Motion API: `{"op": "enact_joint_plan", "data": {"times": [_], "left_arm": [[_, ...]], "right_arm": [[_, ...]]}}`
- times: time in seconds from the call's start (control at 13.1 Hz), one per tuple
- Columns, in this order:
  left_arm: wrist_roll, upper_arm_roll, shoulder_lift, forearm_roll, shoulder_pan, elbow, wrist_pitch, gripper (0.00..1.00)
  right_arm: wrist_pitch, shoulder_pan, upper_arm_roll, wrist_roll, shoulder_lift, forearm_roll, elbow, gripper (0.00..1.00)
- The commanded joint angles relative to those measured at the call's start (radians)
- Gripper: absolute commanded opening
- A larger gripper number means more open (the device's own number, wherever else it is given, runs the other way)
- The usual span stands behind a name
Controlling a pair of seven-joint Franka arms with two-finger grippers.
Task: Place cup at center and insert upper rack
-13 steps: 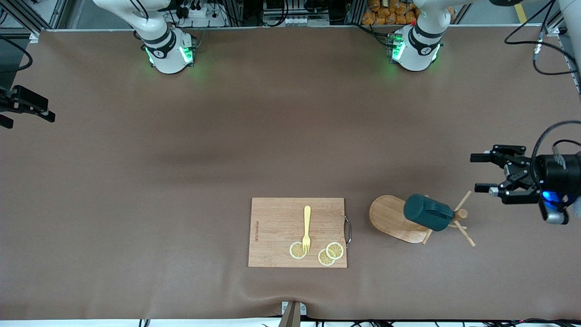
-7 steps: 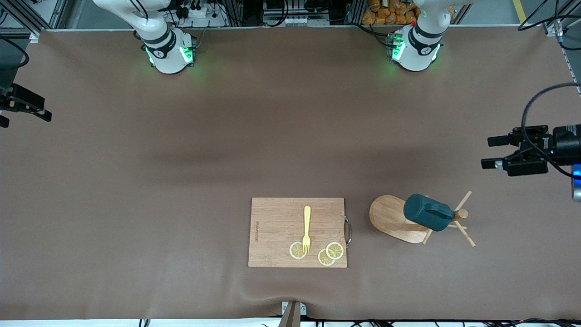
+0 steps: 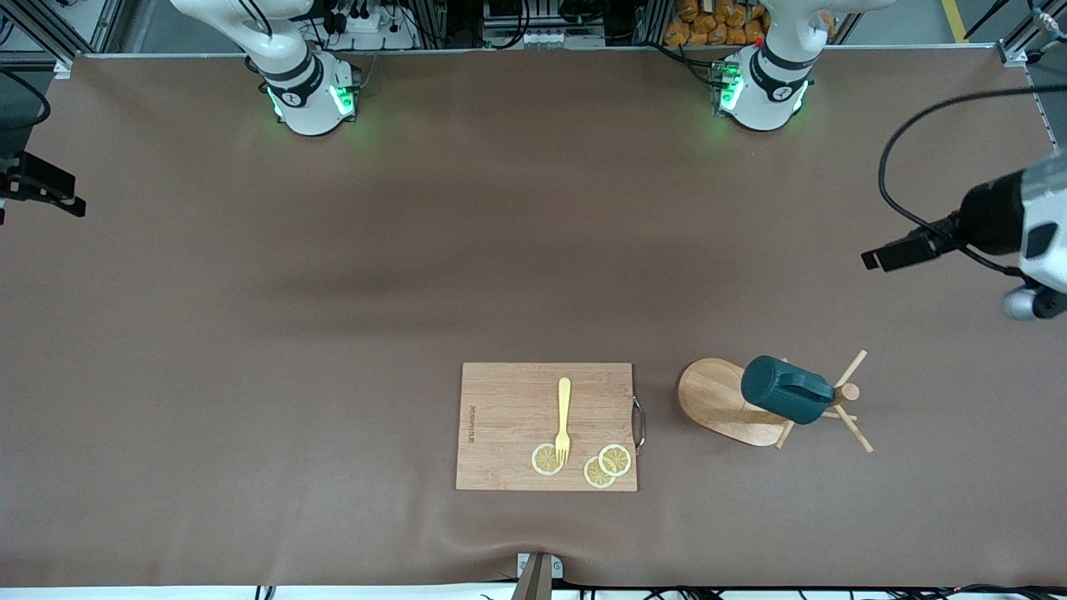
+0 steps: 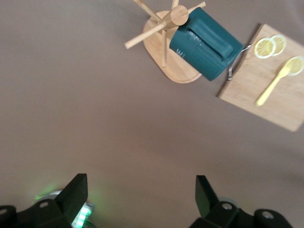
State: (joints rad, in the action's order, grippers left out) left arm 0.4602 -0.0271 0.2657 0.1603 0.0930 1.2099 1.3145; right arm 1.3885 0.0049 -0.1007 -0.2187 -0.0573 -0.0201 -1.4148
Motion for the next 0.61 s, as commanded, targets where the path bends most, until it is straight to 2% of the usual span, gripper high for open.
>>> {"op": "enact_joint_plan", "data": {"times": [0.0, 0.15, 0.23, 0.3, 0.53], "left_arm": [[-0.127, -0.001, -0.124, -0.056, -0.01, 0.178, 0.093, 1.0], [-0.188, -0.001, -0.218, -0.103, -0.012, 0.322, 0.182, 1.0], [-0.193, 0.004, -0.253, -0.129, -0.012, 0.376, 0.202, 1.0], [-0.193, 0.025, -0.282, -0.151, -0.013, 0.417, 0.222, 1.0], [-0.198, 0.091, -0.353, -0.193, -0.056, 0.514, 0.275, 1.0]], "right_arm": [[-0.031, 0.004, 0.001, 0.007, 0.007, -0.001, 0.002, 1.0], [-0.049, 0.007, 0.003, 0.018, 0.007, 0.002, 0.001, 1.0], [-0.069, 0.003, 0.001, 0.033, 0.008, 0.034, -0.001, 1.0], [-0.089, -0.002, 0.001, 0.047, 0.011, 0.063, -0.001, 1.0], [-0.091, 0.0, 0.001, 0.048, 0.014, 0.062, -0.001, 1.0]]}}
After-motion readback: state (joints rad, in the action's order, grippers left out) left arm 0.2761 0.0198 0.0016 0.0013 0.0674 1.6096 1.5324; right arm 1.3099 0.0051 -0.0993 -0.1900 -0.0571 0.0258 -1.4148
